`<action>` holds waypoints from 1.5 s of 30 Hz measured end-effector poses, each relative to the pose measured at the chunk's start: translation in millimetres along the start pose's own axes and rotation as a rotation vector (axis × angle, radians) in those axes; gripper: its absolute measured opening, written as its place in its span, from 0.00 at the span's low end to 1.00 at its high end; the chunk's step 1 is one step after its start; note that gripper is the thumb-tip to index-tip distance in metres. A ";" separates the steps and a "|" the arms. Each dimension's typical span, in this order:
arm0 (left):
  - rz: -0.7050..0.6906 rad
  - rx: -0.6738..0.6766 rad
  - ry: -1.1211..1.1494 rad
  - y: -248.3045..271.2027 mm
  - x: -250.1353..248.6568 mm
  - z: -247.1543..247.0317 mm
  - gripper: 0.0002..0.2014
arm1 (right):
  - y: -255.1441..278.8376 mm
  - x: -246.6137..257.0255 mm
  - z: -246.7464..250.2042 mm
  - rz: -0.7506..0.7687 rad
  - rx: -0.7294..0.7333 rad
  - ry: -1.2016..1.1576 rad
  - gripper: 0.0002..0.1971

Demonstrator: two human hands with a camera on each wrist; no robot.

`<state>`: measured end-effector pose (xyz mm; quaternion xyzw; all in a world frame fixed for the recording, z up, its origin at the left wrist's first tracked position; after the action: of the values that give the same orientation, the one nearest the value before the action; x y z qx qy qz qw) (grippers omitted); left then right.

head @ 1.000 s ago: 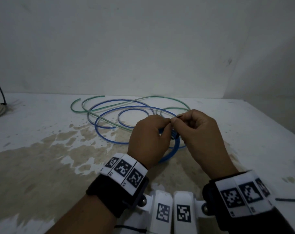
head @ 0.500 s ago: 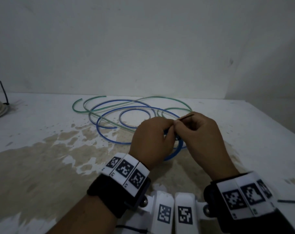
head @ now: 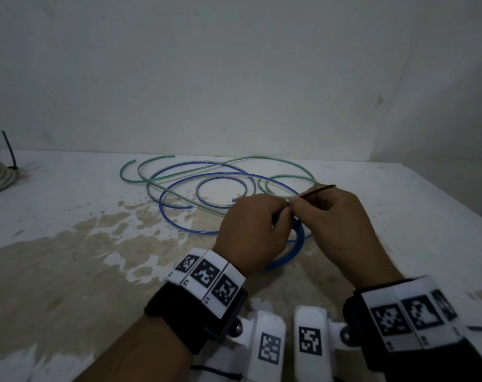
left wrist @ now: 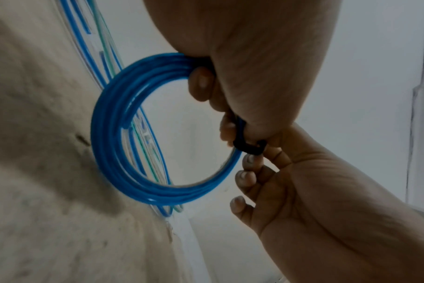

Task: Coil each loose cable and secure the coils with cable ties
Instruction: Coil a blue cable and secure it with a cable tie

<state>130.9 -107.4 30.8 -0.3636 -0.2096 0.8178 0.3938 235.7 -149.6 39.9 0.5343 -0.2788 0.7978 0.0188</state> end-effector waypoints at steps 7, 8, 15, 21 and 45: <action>0.257 0.035 0.274 0.6 10.2 -0.6 0.13 | 3.5 12.2 8.4 0.146 -0.132 0.022 0.10; 0.307 0.049 0.336 1.0 12.8 -2.2 0.11 | 4.1 14.4 8.5 0.161 -0.136 0.015 0.12; 0.394 0.123 0.567 1.6 17.1 -12.2 0.08 | 1.1 8.4 6.6 0.201 -0.122 0.145 0.10; 0.414 0.059 0.626 1.9 20.8 -7.8 0.07 | 3.3 14.8 9.6 0.227 -0.127 0.038 0.10; 0.503 0.195 0.667 9.6 32.9 -28.4 0.04 | -1.8 2.0 9.3 0.125 -0.008 0.074 0.11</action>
<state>133.8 -85.3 -7.7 -0.6088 0.1027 0.7421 0.2610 243.2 -152.9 44.9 0.4859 -0.3137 0.8155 -0.0185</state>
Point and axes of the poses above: each hand's wrist, its own y-axis away from the middle knuckle, its own z-axis out of the back of the hand, x = y × z, the point moved 8 cm from there along -y, towards the middle knuckle, and after that the axes turned 6 degrees about -y, right-handed, at the moved point
